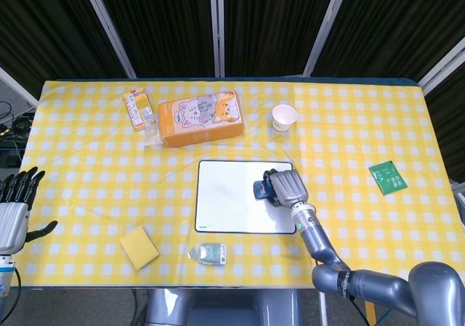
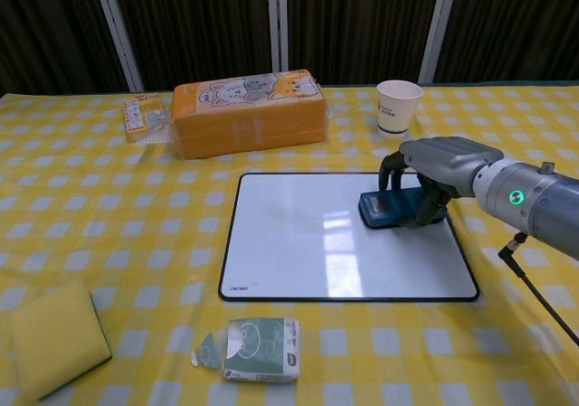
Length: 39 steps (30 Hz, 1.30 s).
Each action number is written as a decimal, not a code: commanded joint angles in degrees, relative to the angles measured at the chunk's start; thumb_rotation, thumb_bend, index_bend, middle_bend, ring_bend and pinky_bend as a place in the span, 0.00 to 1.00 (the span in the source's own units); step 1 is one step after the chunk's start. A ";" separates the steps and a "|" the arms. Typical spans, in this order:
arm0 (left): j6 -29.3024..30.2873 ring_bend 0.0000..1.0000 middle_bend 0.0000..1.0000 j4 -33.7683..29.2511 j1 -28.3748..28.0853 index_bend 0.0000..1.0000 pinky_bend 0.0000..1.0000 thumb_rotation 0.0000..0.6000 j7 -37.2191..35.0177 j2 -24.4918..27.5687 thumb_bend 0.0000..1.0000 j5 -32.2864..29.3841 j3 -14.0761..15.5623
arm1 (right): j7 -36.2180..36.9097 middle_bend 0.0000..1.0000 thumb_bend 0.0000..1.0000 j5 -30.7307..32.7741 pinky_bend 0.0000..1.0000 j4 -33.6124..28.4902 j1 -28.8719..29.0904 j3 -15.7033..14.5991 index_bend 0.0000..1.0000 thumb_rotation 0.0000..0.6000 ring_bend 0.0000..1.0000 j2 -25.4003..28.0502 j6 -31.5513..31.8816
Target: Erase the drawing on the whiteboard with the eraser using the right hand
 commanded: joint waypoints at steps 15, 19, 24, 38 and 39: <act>0.05 0.00 0.00 -0.08 -0.05 0.00 0.00 1.00 -0.02 -0.01 0.14 -0.01 -0.10 | 0.68 0.72 0.53 -3.95 0.78 -7.30 -1.14 2.03 0.84 1.00 0.75 5.65 4.85; 0.11 0.00 0.00 -0.12 0.00 0.00 0.00 1.00 -0.24 0.10 0.14 -0.06 -0.13 | -0.77 0.72 0.53 -4.36 0.78 -10.15 -1.09 2.43 0.84 1.00 0.75 7.12 6.17; 0.29 0.00 0.00 -0.24 0.08 0.00 0.00 1.00 -0.30 0.21 0.14 0.14 -0.06 | -1.76 0.72 0.53 -3.50 0.78 -11.13 -1.53 2.08 0.84 1.00 0.75 8.05 6.68; 0.49 0.00 0.00 -0.56 0.13 0.00 0.00 1.00 0.39 0.09 0.14 0.79 0.31 | 5.75 0.72 0.52 -6.58 0.77 -7.61 -6.75 -1.54 0.84 1.00 0.75 10.57 7.38; 0.47 0.00 0.00 -0.60 0.11 0.00 0.00 1.00 0.64 0.03 0.14 0.89 0.37 | 6.32 0.72 0.52 -7.15 0.76 -7.48 -7.26 -1.94 0.83 1.00 0.74 10.95 7.53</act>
